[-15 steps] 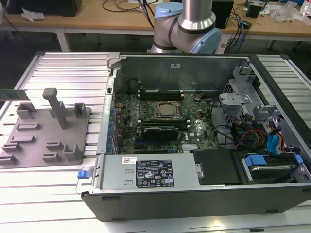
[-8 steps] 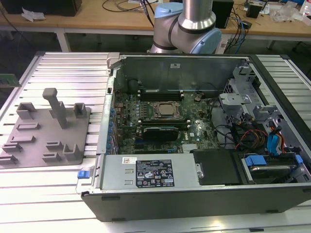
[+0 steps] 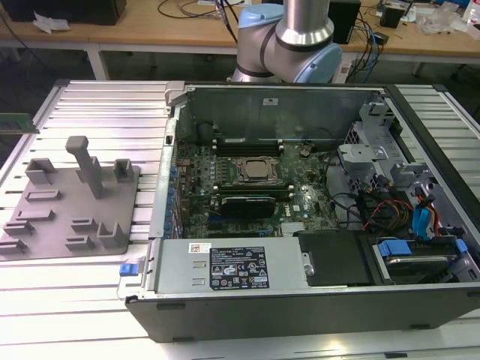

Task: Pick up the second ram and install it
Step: 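Pick up the second ram and move it above second insertion slot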

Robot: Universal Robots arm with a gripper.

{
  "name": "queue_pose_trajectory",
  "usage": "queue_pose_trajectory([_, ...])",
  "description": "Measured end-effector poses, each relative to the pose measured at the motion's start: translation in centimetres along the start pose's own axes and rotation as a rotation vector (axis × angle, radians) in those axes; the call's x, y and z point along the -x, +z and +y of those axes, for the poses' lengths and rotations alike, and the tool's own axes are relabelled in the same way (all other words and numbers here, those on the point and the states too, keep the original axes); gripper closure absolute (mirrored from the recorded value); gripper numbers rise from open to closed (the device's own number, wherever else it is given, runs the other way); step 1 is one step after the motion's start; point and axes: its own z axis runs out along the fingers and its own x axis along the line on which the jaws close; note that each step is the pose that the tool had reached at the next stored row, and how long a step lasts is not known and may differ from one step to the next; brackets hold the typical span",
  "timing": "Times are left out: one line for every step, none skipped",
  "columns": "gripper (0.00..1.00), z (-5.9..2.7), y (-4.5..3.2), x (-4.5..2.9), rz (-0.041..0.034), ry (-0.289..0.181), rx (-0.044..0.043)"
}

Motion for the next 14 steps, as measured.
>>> queue_pose_trajectory([0.91, -0.40, -0.02, 0.01, 0.0000, 0.000, 0.0000])
queue_pose_trajectory([0.91, -0.74, -0.03, 0.01, 0.0000, 0.000, 0.0000])
queue_pose_trajectory([0.91, -1.20, -0.04, 0.02, 0.0000, 0.000, 0.0000])
queue_pose_trajectory([0.91, -1.70, -0.06, 0.03, -0.0001, 0.000, -0.0001])
queue_pose_trajectory([0.91, -1.92, -0.08, 0.03, 0.0000, 0.000, 0.0000])
queue_pose_trajectory([0.91, -2.07, -0.08, 0.04, 0.0001, 0.000, 0.0000])
queue_pose_trajectory([0.91, -2.37, -0.09, 0.04, 0.0000, 0.000, -0.0001])
queue_pose_trajectory([0.91, -2.70, -0.11, 0.05, 0.0001, 0.000, 0.0001])
queue_pose_trajectory([0.91, -3.04, -0.11, 0.06, 0.0000, 0.000, -0.0001])
queue_pose_trajectory([0.91, -3.44, -0.12, 0.06, -0.0001, 0.000, -0.0001])
queue_pose_trajectory([0.91, -3.86, -0.15, 0.07, 0.0000, 0.000, 0.0001])
queue_pose_trajectory([0.91, -4.14, -0.16, 0.08, 0.0000, 0.000, 0.0001])
queue_pose_trajectory([0.91, -4.36, -0.17, 0.08, 0.0000, 0.000, 0.0001])
queue_pose_trajectory([0.91, -4.76, -0.18, 0.09, 0.0000, 0.000, 0.0001])
